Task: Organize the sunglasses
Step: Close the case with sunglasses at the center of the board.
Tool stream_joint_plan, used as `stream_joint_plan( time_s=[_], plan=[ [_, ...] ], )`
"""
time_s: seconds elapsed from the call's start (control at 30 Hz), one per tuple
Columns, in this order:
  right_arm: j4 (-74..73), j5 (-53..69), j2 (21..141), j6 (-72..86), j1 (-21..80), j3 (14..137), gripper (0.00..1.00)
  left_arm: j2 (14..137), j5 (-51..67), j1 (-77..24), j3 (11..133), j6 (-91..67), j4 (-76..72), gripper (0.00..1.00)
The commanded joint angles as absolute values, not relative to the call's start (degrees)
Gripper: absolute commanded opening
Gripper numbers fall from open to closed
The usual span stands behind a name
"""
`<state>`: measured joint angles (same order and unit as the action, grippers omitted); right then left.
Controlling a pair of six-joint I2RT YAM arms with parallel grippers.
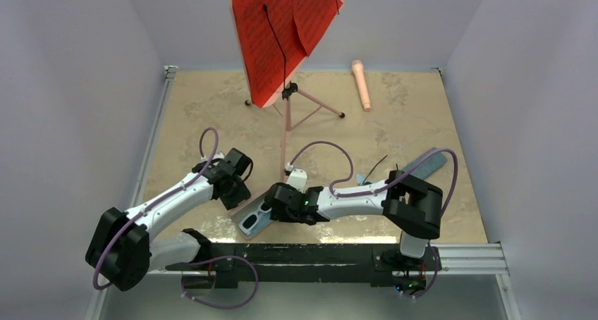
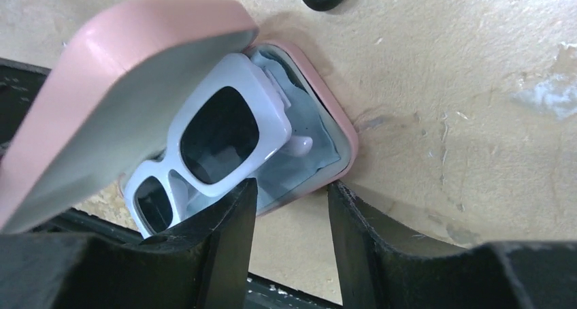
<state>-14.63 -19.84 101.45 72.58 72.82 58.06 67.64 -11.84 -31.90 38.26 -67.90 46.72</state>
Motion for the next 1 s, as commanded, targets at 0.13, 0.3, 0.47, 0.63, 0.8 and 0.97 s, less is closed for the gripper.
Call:
stream_joint_plan(
  time_s=[0.13,0.3,0.47,0.63,0.8,0.97],
  plan=[
    [-16.3,-21.4,103.7,70.0,70.8,61.1,0.37,63.1,-7.5,-31.7,35.9,-66.1,45.4,0.43],
    [-19.4,-21.9,103.0,62.7,69.8,63.2,0.29,60.7,-8.5,-31.8,36.0,-65.4,48.0,0.43],
    [-21.9,-21.6,103.8,56.8,69.8,65.9,0.26,55.4,-6.5,-31.8,35.1,-64.0,49.9,0.43],
    [-22.5,-20.2,105.8,55.6,69.7,67.9,0.22,51.1,-5.8,-31.7,34.5,-63.1,52.0,0.43],
    [-22.7,-19.2,107.8,55.9,69.3,69.7,0.11,48.2,-0.7,-31.8,32.7,-60.8,48.0,0.42],
    [-24.5,-19.1,108.9,55.6,69.1,71.8,0.07,48.7,4.8,-32.4,30.5,-59.9,43.2,0.4]
  ],
)
